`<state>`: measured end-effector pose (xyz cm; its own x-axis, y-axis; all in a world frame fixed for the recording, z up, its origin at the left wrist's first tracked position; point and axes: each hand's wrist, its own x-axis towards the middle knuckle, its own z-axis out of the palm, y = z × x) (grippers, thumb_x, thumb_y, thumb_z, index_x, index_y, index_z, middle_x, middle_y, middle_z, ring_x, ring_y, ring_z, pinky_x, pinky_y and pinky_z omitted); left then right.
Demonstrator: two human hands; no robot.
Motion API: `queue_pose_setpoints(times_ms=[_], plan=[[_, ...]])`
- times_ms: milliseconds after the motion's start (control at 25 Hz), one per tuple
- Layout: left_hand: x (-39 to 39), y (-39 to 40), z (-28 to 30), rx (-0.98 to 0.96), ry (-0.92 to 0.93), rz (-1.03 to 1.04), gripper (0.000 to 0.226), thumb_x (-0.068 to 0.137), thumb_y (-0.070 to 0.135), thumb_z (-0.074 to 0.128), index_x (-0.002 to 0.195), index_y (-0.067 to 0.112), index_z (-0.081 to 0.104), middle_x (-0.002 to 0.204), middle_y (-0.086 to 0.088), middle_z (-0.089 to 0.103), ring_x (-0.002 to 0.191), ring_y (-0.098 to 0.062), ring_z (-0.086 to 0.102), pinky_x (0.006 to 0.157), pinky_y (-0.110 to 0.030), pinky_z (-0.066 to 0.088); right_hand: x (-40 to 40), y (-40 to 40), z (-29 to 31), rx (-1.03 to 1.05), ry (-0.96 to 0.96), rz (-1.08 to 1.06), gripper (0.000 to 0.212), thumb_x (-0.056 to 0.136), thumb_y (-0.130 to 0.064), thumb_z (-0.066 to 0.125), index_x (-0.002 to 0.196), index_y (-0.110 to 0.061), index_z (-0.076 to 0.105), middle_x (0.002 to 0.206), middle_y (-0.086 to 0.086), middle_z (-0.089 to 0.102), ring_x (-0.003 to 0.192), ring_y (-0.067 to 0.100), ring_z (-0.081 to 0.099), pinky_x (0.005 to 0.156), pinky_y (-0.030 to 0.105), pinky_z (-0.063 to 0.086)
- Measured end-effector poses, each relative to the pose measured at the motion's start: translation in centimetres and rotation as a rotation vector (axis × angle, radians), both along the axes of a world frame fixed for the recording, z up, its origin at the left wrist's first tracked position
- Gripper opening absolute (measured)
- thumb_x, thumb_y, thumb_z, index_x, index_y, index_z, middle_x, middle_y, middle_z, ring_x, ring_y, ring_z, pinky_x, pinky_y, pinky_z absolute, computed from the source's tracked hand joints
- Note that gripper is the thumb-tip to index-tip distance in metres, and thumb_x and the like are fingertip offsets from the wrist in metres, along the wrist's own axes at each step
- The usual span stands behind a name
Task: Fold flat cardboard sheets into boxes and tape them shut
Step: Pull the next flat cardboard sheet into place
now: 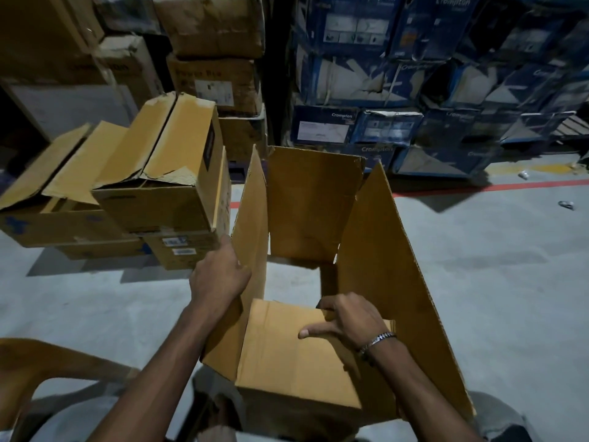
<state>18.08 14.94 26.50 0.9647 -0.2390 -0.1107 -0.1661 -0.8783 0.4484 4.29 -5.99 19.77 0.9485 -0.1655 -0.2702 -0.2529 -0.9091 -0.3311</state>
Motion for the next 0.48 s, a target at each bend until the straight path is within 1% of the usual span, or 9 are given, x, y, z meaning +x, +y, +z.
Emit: queue_pose_setpoints(times_ms=[80,120,200,280,360,400,440,480], plan=[[0.2,0.1,0.0,0.021,0.015,-0.008,0.055,0.1,0.024,0.061,0.149,0.014,0.038,0.112,-0.009,0.064,0.098,-0.029,0.066,0.078,-0.044,0.056,0.7,-0.4,-1.3,-0.001,0.038,0.01,0.091,0.061,-0.099,0.05,0.112,-0.028,0.071,0.081,-0.008,0.056,0.075,0.011,0.054,0.056,0.026,0.042],[0.3,0.1,0.1,0.031,0.025,-0.008,0.054,0.1,0.025,0.061,0.148,0.013,0.038,0.115,-0.01,0.064,0.1,-0.029,0.065,0.077,-0.043,0.054,0.8,-0.4,-1.6,0.001,0.05,0.009,0.09,0.061,-0.099,0.049,0.113,-0.028,0.071,0.089,-0.004,0.06,0.082,0.013,0.056,0.062,0.029,0.048],[0.6,0.2,0.2,0.032,0.06,0.001,0.051,0.1,0.026,0.062,0.145,0.013,0.039,0.121,-0.012,0.064,0.104,-0.031,0.066,0.079,-0.043,0.053,1.1,-0.4,-1.9,0.001,0.062,0.008,0.089,0.066,-0.095,0.047,0.116,-0.026,0.07,0.1,0.001,0.063,0.091,0.016,0.055,0.073,0.034,0.053],[0.6,0.2,0.1,0.04,0.086,0.004,0.05,0.099,0.025,0.063,0.142,0.013,0.04,0.123,-0.012,0.063,0.105,-0.032,0.066,0.082,-0.045,0.054,1.5,-0.6,-1.8,-0.023,0.075,-0.001,0.09,0.07,-0.094,0.04,0.124,-0.028,0.068,0.111,0.001,0.067,0.1,0.015,0.051,0.084,0.037,0.051],[0.6,0.1,-0.1,0.039,0.095,0.006,0.051,0.099,0.024,0.064,0.143,0.013,0.039,0.123,-0.012,0.063,0.102,-0.031,0.065,0.077,-0.042,0.053,2.1,-1.0,-1.7,-0.043,0.077,-0.026,0.096,0.068,-0.095,0.03,0.132,-0.033,0.065,0.123,-0.001,0.065,0.111,0.017,0.047,0.092,0.04,0.046],[0.6,-0.1,-0.1,0.042,0.101,0.005,0.052,0.1,0.024,0.063,0.144,0.013,0.038,0.122,-0.012,0.063,0.098,-0.028,0.064,0.073,-0.04,0.051,2.3,-1.2,-1.5,-0.056,0.083,-0.047,0.095,0.069,-0.094,0.029,0.134,-0.034,0.063,0.127,-0.001,0.063,0.115,0.018,0.046,0.095,0.041,0.044],[0.6,-0.2,-0.2,0.048,0.106,0.005,0.054,0.1,0.023,0.063,0.146,0.013,0.037,0.12,-0.011,0.063,0.094,-0.026,0.062,0.071,-0.038,0.049,2.4,-1.2,-1.3,-0.079,0.087,-0.063,0.087,0.076,-0.09,0.033,0.136,-0.034,0.062,0.131,0.0,0.06,0.119,0.02,0.045,0.098,0.042,0.044],[0.6,-0.2,-0.3,0.05,0.111,0.007,0.055,0.1,0.023,0.063,0.147,0.013,0.036,0.116,-0.01,0.063,0.09,-0.024,0.06,0.07,-0.037,0.047,2.4,-1.2,-1.2,-0.102,0.069,-0.071,0.073,0.086,-0.082,0.041,0.138,-0.034,0.06,0.133,0.0,0.058,0.122,0.021,0.045,0.101,0.042,0.044]])
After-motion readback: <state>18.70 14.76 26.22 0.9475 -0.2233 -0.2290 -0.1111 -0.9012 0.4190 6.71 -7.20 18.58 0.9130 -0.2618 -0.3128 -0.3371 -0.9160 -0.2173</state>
